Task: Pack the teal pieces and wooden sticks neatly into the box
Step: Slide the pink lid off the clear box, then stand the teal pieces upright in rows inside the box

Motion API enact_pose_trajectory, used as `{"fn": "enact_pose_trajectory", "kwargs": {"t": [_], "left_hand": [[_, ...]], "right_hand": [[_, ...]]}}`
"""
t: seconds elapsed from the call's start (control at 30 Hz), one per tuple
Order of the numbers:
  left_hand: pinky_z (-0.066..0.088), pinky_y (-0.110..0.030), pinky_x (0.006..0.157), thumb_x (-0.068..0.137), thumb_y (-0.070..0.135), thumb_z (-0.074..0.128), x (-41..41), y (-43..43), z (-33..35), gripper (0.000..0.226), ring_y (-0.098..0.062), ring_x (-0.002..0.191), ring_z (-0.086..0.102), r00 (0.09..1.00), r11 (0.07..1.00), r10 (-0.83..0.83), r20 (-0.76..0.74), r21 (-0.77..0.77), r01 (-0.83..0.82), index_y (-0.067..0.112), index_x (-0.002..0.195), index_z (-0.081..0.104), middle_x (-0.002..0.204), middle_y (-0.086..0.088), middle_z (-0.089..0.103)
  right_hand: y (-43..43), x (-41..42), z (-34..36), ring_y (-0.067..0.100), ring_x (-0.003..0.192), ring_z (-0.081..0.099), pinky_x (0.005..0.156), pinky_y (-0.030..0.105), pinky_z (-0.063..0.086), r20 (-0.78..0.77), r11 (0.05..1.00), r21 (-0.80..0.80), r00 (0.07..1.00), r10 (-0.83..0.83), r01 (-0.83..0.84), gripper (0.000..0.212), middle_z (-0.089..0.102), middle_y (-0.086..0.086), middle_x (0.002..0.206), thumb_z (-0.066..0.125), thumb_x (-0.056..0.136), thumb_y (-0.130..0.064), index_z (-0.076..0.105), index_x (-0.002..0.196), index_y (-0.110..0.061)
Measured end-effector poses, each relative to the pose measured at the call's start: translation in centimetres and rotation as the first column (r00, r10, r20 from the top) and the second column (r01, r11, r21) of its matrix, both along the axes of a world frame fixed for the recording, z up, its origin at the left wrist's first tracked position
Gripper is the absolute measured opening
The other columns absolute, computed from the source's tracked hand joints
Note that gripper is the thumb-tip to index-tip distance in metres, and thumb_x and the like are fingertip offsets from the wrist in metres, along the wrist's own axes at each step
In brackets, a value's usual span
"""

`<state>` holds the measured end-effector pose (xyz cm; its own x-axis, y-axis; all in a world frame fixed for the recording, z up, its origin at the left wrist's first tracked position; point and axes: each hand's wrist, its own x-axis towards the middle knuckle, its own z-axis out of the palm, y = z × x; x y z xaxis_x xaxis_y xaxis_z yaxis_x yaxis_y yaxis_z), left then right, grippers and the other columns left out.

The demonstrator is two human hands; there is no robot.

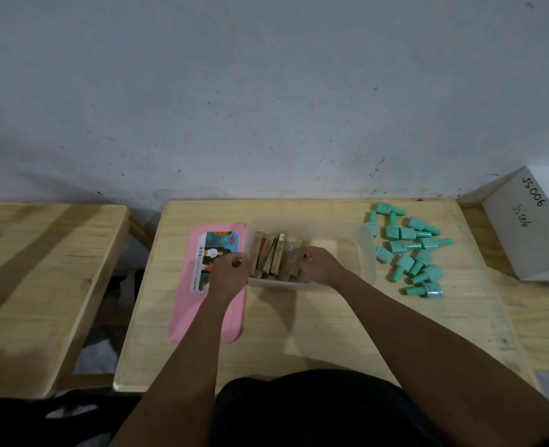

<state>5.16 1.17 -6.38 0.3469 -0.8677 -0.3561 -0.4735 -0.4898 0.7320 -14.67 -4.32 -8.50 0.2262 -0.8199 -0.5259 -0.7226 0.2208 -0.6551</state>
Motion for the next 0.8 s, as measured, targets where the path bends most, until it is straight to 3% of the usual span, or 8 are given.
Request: {"fn": "enact_pose_trajectory", "kwargs": {"t": [0.1,0.27,0.37,0.43,0.5,0.63,0.73,0.8], "left_hand": [[0.052,-0.035,0.081,0.093,0.024,0.057,0.2,-0.1,-0.4,0.033,-0.027,0.088,0.061,0.999,0.999,0.031,-0.035,0.018,-0.03,0.002,0.116,0.065,0.107,-0.018,0.068],[0.046,-0.029,0.077,0.094,0.027,0.056,-0.1,-0.1,-0.9,0.035,-0.025,0.098,0.061,0.998,0.998,0.056,-0.038,0.01,-0.055,0.005,0.12,0.063,0.11,-0.013,0.067],[0.049,-0.033,0.081,0.092,0.027,0.058,-1.0,-0.5,-1.0,0.04,-0.028,0.106,0.061,0.994,0.992,0.111,0.021,-0.059,-0.109,0.006,0.126,0.058,0.118,-0.014,0.064],[0.048,-0.037,0.086,0.089,0.028,0.06,-2.6,-0.8,-0.5,0.041,-0.028,0.111,0.056,0.968,0.97,0.163,0.189,-0.211,-0.122,0.008,0.125,0.057,0.12,-0.013,0.06],[0.048,-0.038,0.086,0.088,0.028,0.06,-4.8,-1.2,0.5,0.034,-0.026,0.109,0.054,0.94,0.935,0.139,0.312,-0.354,-0.02,0.013,0.118,0.061,0.117,-0.01,0.06],[0.052,-0.034,0.077,0.089,0.028,0.058,-11.0,-2.3,2.1,0.022,-0.017,0.089,0.059,0.933,0.823,-0.249,0.26,-0.451,0.345,0.019,0.107,0.066,0.098,0.001,0.064],[0.052,-0.031,0.068,0.09,0.028,0.057,-16.3,-2.3,2.6,0.019,-0.012,0.076,0.058,0.767,0.658,-0.586,0.262,-0.398,0.639,0.02,0.103,0.067,0.09,0.003,0.065],[0.051,-0.031,0.068,0.089,0.026,0.058,-19.3,-2.4,2.5,0.02,-0.015,0.073,0.058,0.649,0.561,-0.72,0.244,-0.345,0.752,0.018,0.104,0.068,0.088,0.001,0.065]], "right_hand": [[0.5,0.3,0.2,0.028,0.103,0.063,0.087,0.041,0.051,0.048,0.998,-0.015,0.996,0.069,-0.068,0.025,0.069,0.008,0.111,0.052,0.09,-0.02,0.067,0.109,-0.012],[1.7,-2.0,1.8,0.014,0.112,0.056,0.098,0.032,0.044,0.011,0.994,-0.099,0.999,0.049,-0.048,0.041,0.059,-0.003,0.128,0.056,0.093,-0.026,0.056,0.133,-0.019],[2.8,-5.1,2.3,0.01,0.095,0.061,0.086,0.029,0.049,-0.035,0.944,-0.318,0.994,-0.108,0.092,0.035,0.064,-0.004,0.121,0.057,0.093,-0.026,0.06,0.127,-0.023],[3.9,-7.5,2.7,0.008,0.086,0.06,0.077,0.025,0.047,0.001,0.866,-0.449,0.969,-0.246,0.22,0.028,0.066,-0.005,0.112,0.058,0.093,-0.022,0.065,0.12,-0.022],[5.0,-9.9,3.1,0.009,0.085,0.06,0.075,0.024,0.045,0.025,0.785,-0.52,0.925,-0.379,0.336,0.026,0.068,-0.002,0.108,0.058,0.092,-0.019,0.067,0.117,-0.021],[6.9,-14.3,2.5,0.016,0.095,0.064,0.08,0.031,0.05,-0.003,0.688,-0.491,0.789,-0.615,0.534,0.026,0.068,0.002,0.113,0.057,0.093,-0.022,0.067,0.117,-0.022],[7.8,-17.5,1.2,0.018,0.098,0.063,0.08,0.029,0.048,-0.044,0.683,-0.438,0.745,-0.666,0.584,0.026,0.066,0.003,0.117,0.057,0.093,-0.022,0.067,0.117,-0.023],[8.5,-19.3,0.3,0.02,0.102,0.062,0.083,0.032,0.05,-0.088,0.705,-0.403,0.742,-0.664,0.583,0.027,0.064,0.003,0.119,0.059,0.091,-0.022,0.066,0.117,-0.023]]}}
